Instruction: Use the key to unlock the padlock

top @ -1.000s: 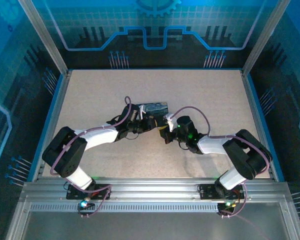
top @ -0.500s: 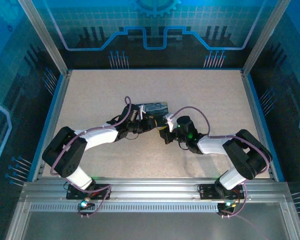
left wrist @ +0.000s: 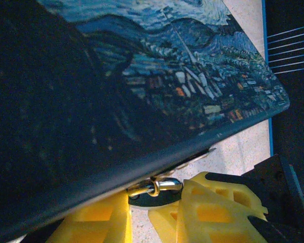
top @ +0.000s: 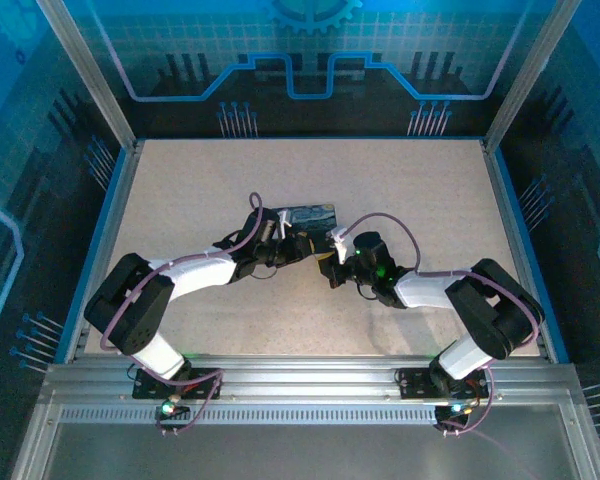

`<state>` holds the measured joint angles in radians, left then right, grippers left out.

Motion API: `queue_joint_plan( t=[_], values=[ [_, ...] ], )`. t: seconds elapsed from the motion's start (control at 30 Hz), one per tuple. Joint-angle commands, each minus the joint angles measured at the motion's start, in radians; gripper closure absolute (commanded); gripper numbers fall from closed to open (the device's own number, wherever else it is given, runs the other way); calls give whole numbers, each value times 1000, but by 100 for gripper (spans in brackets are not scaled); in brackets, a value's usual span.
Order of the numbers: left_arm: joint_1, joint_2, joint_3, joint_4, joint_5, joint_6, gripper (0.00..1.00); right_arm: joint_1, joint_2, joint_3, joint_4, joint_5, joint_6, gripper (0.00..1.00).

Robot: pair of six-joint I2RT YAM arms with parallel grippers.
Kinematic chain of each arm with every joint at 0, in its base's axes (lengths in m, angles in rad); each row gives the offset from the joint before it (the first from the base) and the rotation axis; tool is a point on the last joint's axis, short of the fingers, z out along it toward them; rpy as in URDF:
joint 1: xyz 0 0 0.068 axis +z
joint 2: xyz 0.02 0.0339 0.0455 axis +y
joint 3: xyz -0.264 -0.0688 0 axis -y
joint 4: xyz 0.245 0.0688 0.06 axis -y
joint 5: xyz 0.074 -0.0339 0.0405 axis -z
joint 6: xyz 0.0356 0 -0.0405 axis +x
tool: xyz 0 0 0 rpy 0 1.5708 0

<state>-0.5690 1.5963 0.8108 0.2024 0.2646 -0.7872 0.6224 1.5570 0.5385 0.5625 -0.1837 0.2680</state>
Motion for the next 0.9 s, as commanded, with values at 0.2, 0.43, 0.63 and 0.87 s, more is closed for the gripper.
queue_joint_plan(
  t=[0.2, 0.43, 0.63, 0.87],
  values=[
    [-8, -24, 17, 15, 4, 9, 76, -23, -5, 29, 89, -20, 9, 100],
    [-7, -26, 18, 17, 6, 8, 76, -30, 9, 41, 83, -33, 5, 100],
    [-8, -28, 19, 15, 11, 4, 76, -30, 20, 53, 94, -34, -1, 100],
    [-9, -37, 24, 12, 21, -4, 76, -32, 61, 73, 117, -33, -16, 100]
  ],
)
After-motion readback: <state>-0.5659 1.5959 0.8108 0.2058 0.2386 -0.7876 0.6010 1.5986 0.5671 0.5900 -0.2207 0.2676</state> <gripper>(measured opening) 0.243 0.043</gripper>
